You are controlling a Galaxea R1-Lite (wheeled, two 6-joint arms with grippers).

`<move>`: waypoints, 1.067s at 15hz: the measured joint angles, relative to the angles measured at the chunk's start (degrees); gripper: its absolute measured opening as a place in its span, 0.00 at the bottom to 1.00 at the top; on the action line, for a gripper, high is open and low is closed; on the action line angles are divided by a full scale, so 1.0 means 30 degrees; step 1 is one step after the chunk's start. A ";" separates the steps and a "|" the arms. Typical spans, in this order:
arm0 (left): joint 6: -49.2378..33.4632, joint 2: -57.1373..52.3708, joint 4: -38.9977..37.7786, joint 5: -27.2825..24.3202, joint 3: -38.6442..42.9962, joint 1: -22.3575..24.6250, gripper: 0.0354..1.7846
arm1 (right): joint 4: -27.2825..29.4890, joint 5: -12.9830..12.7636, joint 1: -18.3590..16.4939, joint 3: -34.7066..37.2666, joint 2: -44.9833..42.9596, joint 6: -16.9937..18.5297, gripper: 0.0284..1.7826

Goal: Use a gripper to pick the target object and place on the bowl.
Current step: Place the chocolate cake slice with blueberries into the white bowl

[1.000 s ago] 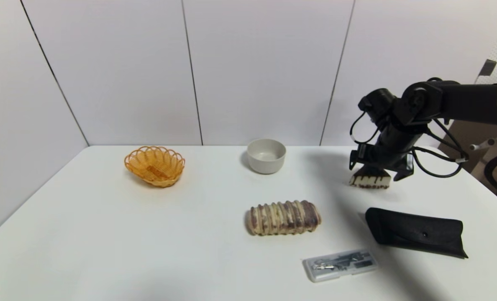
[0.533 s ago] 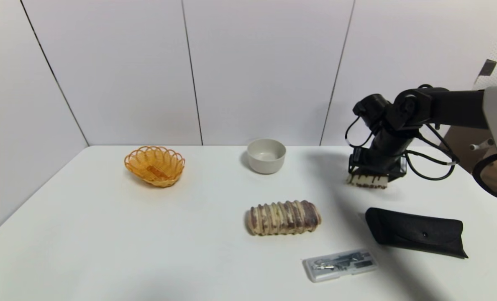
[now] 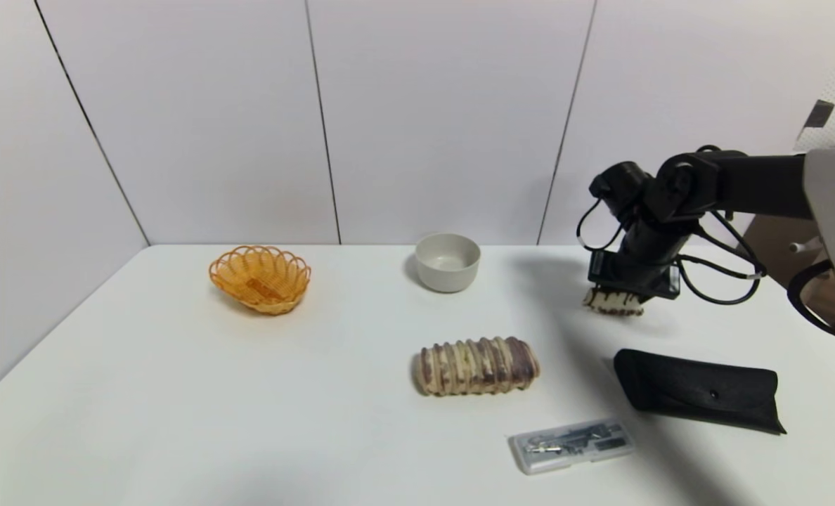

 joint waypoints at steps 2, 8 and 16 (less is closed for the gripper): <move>0.0000 0.0000 0.0000 0.0000 0.0000 0.0000 0.94 | 0.0057 0.0134 0.0008 0.0008 -0.0431 -0.0037 0.46; -0.0012 0.0000 0.0000 -0.0008 0.0000 0.0000 0.94 | -0.0081 0.0906 0.1296 -0.0008 -0.3438 -0.0992 0.46; -0.0004 0.0000 0.0000 -0.0008 0.0000 0.0000 0.94 | -0.6571 0.2605 0.7615 -0.0053 -0.3921 -0.4181 0.46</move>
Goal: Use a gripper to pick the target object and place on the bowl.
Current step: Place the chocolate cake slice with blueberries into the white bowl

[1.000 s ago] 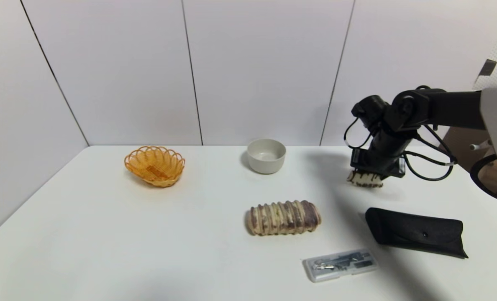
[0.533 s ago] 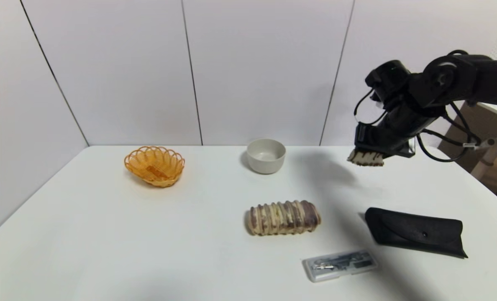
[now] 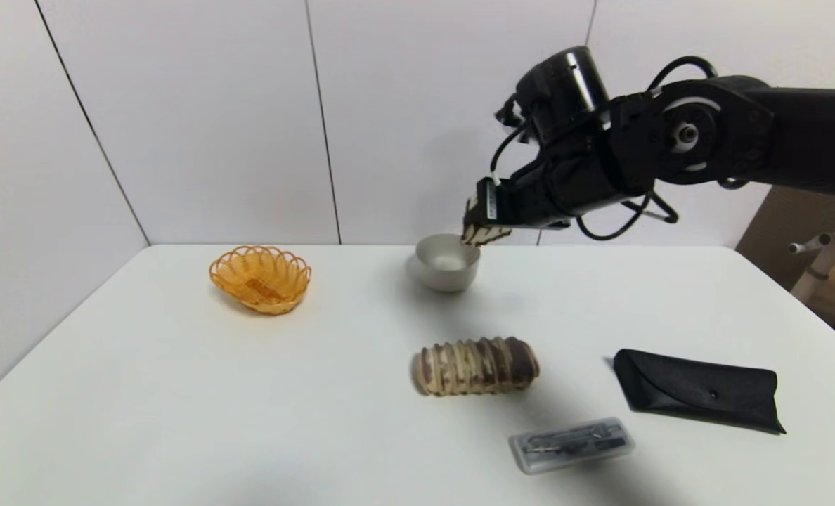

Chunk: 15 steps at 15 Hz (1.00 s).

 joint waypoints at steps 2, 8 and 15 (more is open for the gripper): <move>0.0004 0.0000 0.0000 0.0008 0.0000 0.0000 0.94 | -0.2324 0.0195 0.0297 0.0016 0.1057 -0.0845 0.46; 0.0004 0.0000 0.0000 0.0008 0.0000 0.0000 0.94 | -0.5860 0.0187 0.0093 -0.0004 0.4059 -0.2133 0.46; 0.0000 0.0000 0.0000 0.0008 0.0000 0.0000 0.94 | -0.7331 0.0187 -0.0809 -0.0122 0.4897 -0.2528 0.46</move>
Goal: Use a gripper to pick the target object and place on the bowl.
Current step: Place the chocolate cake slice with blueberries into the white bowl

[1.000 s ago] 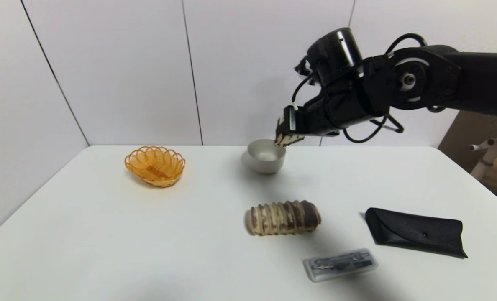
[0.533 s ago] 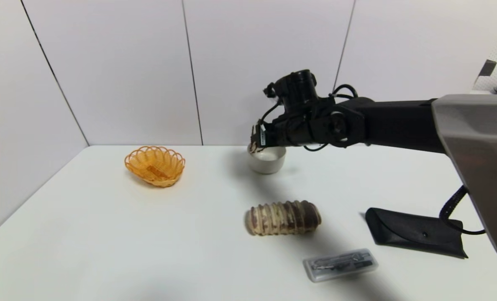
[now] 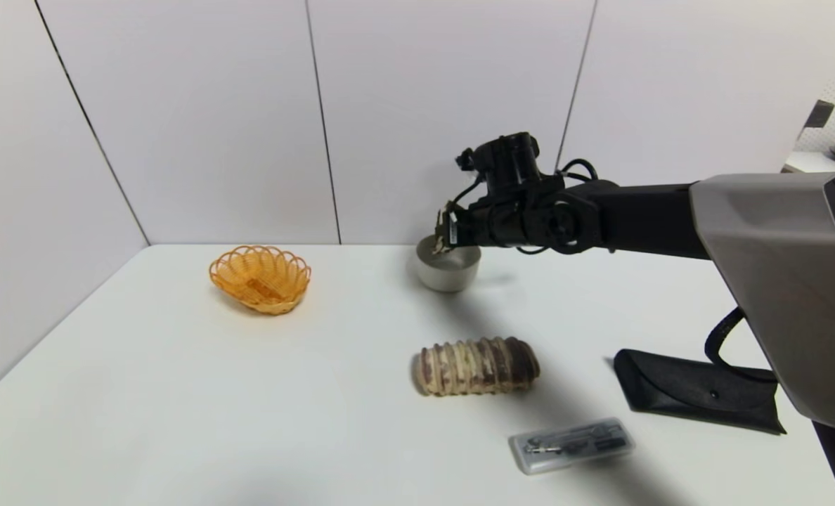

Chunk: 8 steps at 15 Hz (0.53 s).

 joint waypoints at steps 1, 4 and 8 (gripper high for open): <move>0.0004 0.0000 0.0000 0.0000 0.0000 0.0000 0.94 | 0.0081 0.0028 -0.0016 0.0000 0.0016 0.0020 0.46; 0.0004 0.0000 0.0000 0.0000 0.0000 0.0000 0.94 | 0.0057 0.0780 -0.0045 0.0028 -0.0020 0.0008 0.46; 0.0000 0.0000 0.0000 0.0000 0.0000 0.0000 0.94 | 0.0146 0.1012 -0.0020 0.0028 -0.0154 0.0028 0.66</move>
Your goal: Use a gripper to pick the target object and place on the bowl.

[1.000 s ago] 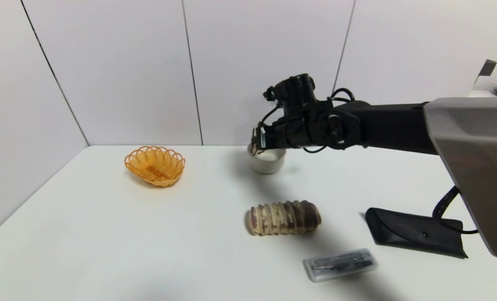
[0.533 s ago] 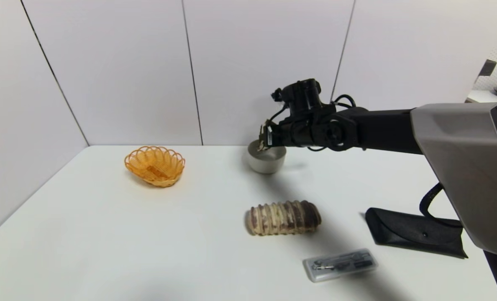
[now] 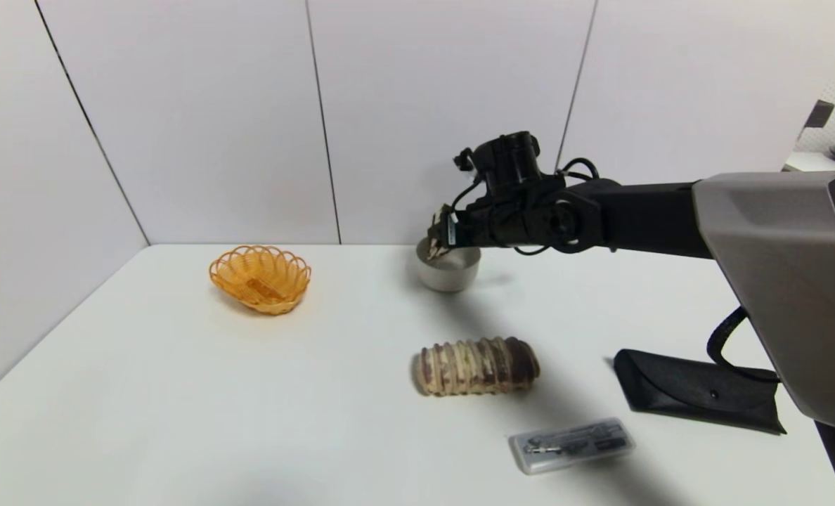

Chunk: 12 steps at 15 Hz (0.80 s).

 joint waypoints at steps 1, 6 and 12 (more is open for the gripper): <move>-0.0008 0.0000 0.0000 0.0000 0.0000 0.0000 0.94 | 0.0008 0.0024 0.0000 0.0008 -0.0138 0.0045 0.70; 0.0004 0.0000 0.0000 0.0000 0.0000 0.0000 0.94 | 0.0028 0.0000 -0.0321 0.0037 -0.0691 0.0073 0.82; 0.0004 0.0000 0.0000 0.0000 0.0000 0.0000 0.94 | 0.0183 0.0118 -0.0679 0.0313 -0.2141 0.0203 0.89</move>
